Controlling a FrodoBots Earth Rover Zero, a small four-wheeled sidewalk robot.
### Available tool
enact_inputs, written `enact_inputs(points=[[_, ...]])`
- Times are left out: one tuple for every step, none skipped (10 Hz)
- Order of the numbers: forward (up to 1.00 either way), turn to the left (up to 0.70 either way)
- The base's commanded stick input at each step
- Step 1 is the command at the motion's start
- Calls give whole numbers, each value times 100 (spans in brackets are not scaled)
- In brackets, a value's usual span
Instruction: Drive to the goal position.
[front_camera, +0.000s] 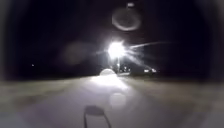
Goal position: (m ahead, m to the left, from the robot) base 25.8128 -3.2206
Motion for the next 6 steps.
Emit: enact_inputs(points=[[100, 7], [100, 9], [100, 4], [100, 3], [100, 3], [100, 3]])
